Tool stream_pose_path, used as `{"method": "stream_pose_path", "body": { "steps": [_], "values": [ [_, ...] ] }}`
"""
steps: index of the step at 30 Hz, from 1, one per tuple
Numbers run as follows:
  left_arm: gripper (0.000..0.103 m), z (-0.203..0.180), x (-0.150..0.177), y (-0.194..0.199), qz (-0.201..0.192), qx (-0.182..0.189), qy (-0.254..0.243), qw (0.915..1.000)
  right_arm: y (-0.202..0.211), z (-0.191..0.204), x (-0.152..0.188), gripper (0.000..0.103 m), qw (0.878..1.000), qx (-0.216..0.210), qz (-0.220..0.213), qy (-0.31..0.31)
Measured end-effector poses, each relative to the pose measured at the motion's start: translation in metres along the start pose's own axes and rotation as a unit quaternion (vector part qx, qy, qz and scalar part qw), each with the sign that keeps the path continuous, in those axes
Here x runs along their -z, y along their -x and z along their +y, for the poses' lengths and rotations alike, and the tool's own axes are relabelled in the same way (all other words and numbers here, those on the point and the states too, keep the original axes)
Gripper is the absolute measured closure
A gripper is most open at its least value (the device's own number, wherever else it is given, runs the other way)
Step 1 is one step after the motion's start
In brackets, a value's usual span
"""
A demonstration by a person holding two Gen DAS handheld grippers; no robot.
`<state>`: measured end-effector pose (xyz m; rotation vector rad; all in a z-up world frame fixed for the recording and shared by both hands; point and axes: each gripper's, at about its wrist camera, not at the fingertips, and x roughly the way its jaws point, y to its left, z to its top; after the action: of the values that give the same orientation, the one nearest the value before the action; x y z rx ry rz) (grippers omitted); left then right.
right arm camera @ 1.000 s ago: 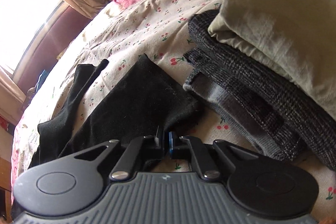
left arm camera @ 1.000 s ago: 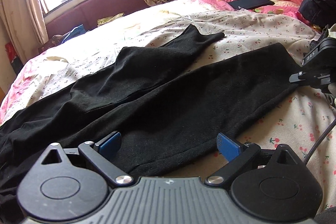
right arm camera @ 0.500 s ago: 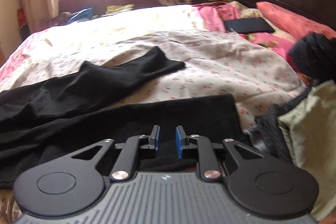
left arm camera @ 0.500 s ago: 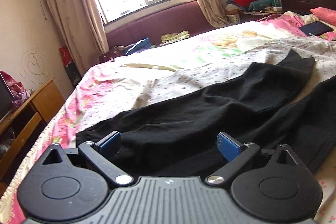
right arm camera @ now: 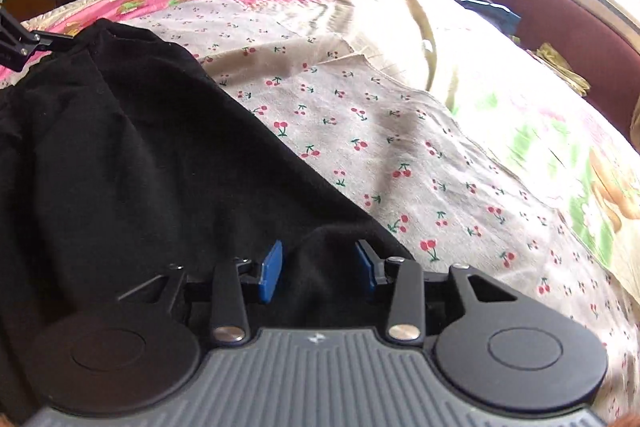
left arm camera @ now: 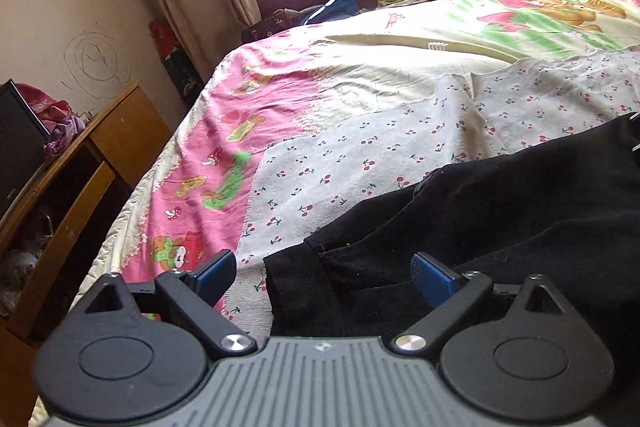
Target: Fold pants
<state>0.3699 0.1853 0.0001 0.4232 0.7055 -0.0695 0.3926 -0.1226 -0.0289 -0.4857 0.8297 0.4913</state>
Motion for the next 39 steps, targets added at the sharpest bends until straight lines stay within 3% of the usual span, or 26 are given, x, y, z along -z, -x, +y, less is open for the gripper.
{"method": "stream_pose_path", "body": {
  "steps": [5,11,12,13,15,16,18,25,28,30,33,36,39],
  "values": [
    [0.002,0.005,-0.006,-0.041,0.037,0.028,-0.025,0.9986,-0.025,-0.019,-0.01,0.056,0.999,-0.032,0.008,0.0],
    [0.006,0.025,-0.014,-0.063,0.049,0.041,0.021,0.9977,-0.04,-0.034,-0.018,0.052,0.997,-0.06,0.027,-0.032],
    [0.02,0.024,-0.012,-0.068,0.06,0.038,0.025,0.9971,-0.043,-0.036,-0.019,0.053,0.997,-0.064,0.028,-0.045],
    [0.037,0.022,-0.009,-0.076,0.078,0.043,0.027,0.9957,-0.045,-0.036,-0.019,0.062,0.996,-0.064,0.029,-0.051],
    [0.049,0.013,-0.006,-0.076,0.081,0.029,0.021,0.9961,-0.044,-0.028,-0.02,0.093,0.997,-0.059,0.033,-0.046],
    [0.057,0.01,-0.005,-0.071,0.075,0.022,0.017,0.9968,-0.041,-0.023,-0.02,0.099,0.997,-0.055,0.037,-0.044],
    [0.072,0.008,-0.006,-0.052,0.067,0.02,0.026,0.9972,-0.021,-0.006,-0.017,0.1,0.998,-0.039,0.032,-0.026],
    [0.073,0.029,0.009,0.073,-0.003,0.057,0.056,0.9968,0.111,0.047,-0.002,0.1,0.999,-0.035,-0.02,-0.014],
    [0.073,0.031,0.038,0.132,-0.021,0.06,0.052,0.9966,0.18,0.073,0.02,0.1,0.998,-0.049,-0.039,-0.019],
    [0.073,0.023,0.069,0.161,-0.017,0.063,0.041,0.997,0.204,0.094,0.039,0.1,0.998,-0.046,-0.034,-0.014],
    [0.067,0.005,0.123,0.182,0.012,0.07,0.029,0.997,0.214,0.142,0.08,0.099,0.999,-0.046,0.003,0.018],
    [0.065,-0.007,0.171,0.177,0.065,0.081,0.044,0.9936,0.188,0.177,0.115,0.097,0.996,-0.058,0.056,0.031],
    [0.063,-0.008,0.19,0.181,0.067,0.083,0.067,0.992,0.17,0.201,0.126,0.097,0.995,-0.039,0.068,0.057]
  ]
}}
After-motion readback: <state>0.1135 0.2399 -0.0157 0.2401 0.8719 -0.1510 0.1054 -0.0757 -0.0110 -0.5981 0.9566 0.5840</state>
